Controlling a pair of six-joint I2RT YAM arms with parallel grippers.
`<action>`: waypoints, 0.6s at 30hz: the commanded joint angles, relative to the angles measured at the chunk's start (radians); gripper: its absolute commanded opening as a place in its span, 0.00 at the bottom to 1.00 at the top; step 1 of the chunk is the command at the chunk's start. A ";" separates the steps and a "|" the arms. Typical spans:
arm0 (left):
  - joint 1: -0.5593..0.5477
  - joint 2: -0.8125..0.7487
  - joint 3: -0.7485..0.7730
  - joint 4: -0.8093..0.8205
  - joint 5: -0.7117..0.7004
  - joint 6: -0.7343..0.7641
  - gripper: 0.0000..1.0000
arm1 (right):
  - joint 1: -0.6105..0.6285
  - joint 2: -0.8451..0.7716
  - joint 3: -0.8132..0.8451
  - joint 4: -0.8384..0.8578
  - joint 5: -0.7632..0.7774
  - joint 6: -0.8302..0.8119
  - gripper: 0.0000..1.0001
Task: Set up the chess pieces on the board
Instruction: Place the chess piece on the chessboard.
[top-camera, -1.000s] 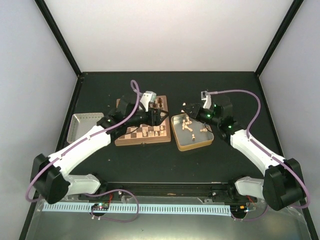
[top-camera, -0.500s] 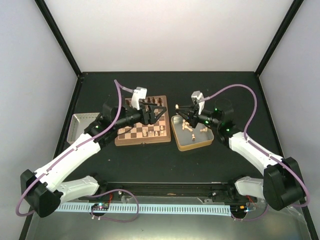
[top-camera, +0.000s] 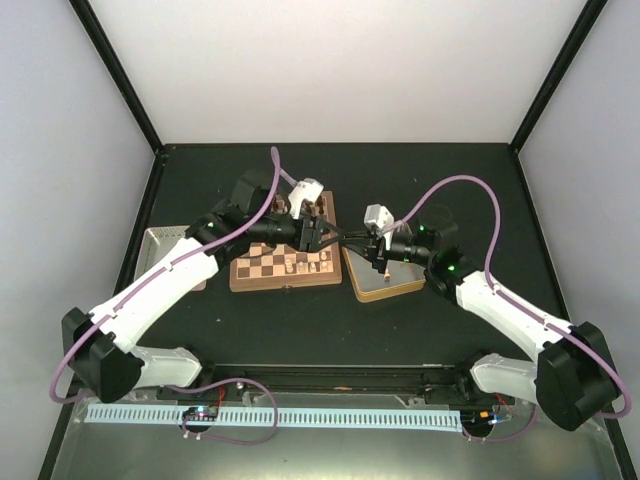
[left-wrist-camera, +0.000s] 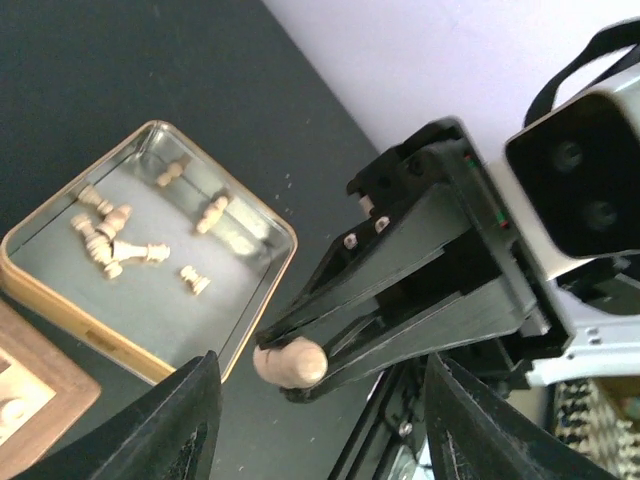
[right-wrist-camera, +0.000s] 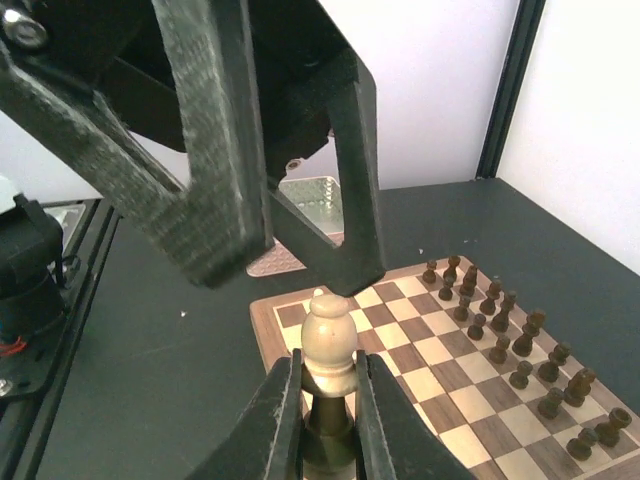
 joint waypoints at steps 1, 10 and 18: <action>0.003 0.049 0.067 -0.143 0.037 0.081 0.55 | 0.010 -0.001 -0.002 -0.020 -0.017 -0.079 0.02; 0.002 0.131 0.094 -0.132 0.080 0.012 0.35 | 0.021 0.018 0.002 -0.040 -0.011 -0.103 0.01; 0.003 0.158 0.091 -0.123 0.089 0.009 0.19 | 0.023 0.038 0.013 -0.061 -0.010 -0.124 0.01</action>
